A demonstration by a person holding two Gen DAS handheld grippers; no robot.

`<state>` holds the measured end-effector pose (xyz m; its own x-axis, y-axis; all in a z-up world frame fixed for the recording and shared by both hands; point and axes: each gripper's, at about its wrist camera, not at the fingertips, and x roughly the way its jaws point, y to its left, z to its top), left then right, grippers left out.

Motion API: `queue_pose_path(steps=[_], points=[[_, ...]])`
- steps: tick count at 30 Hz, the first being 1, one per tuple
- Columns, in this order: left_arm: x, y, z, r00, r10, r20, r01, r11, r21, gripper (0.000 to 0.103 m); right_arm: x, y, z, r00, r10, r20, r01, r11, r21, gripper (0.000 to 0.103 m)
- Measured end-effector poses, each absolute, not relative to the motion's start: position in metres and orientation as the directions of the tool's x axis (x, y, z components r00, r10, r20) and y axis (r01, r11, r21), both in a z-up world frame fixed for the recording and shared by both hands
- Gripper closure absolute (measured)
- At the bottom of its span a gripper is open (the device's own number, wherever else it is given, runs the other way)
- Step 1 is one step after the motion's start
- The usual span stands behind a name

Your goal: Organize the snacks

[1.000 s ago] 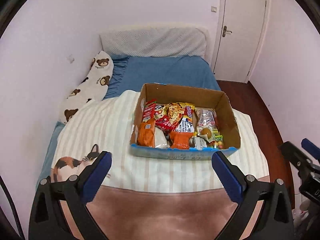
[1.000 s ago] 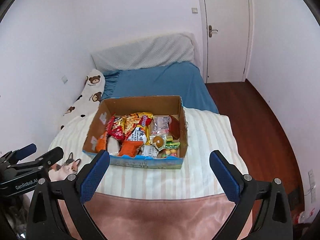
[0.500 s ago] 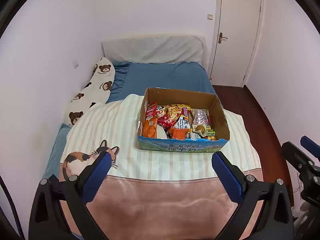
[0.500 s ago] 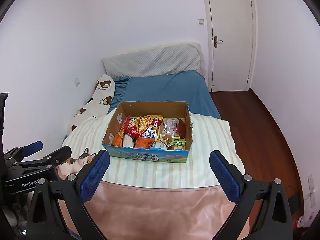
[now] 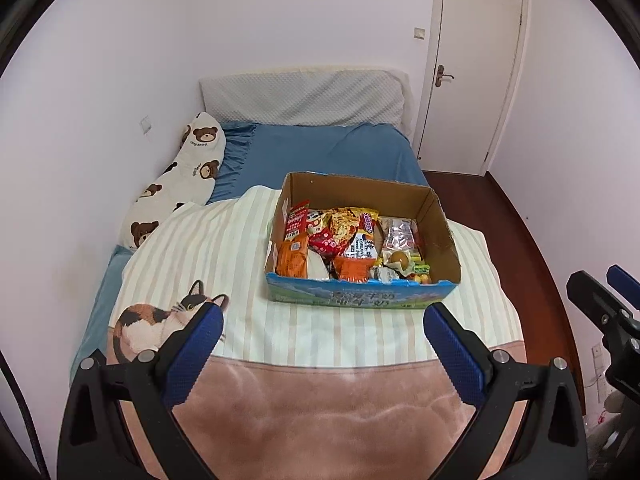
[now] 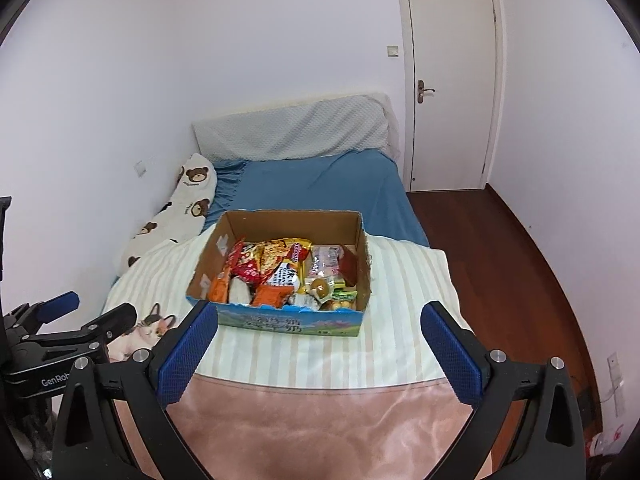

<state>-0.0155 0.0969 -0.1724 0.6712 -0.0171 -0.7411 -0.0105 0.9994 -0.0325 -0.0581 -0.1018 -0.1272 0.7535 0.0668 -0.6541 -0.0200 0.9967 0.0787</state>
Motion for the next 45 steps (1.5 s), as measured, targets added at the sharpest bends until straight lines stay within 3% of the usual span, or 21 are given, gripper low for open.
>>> queue_pose_path(steps=[9,23,45], points=[[0.022,0.092,-0.185,0.699,0.037,-0.714,-0.038,0.999,0.015,0.000,-0.015,-0.104,-0.152,0.742,0.023,-0.671,0.010,0.999,0.046,0.000],[0.071,0.076,-0.216,0.654,0.044,-0.755,-0.019,0.999,0.042,0.000,0.038,-0.108,-0.190,0.713,-0.014,-0.701,0.055,0.998,0.036,0.000],[0.088,0.072,-0.228,0.637,0.054,-0.769,-0.012,0.998,0.060,0.000,0.063,-0.108,-0.207,0.691,-0.029,-0.722,0.074,0.997,0.031,0.000]])
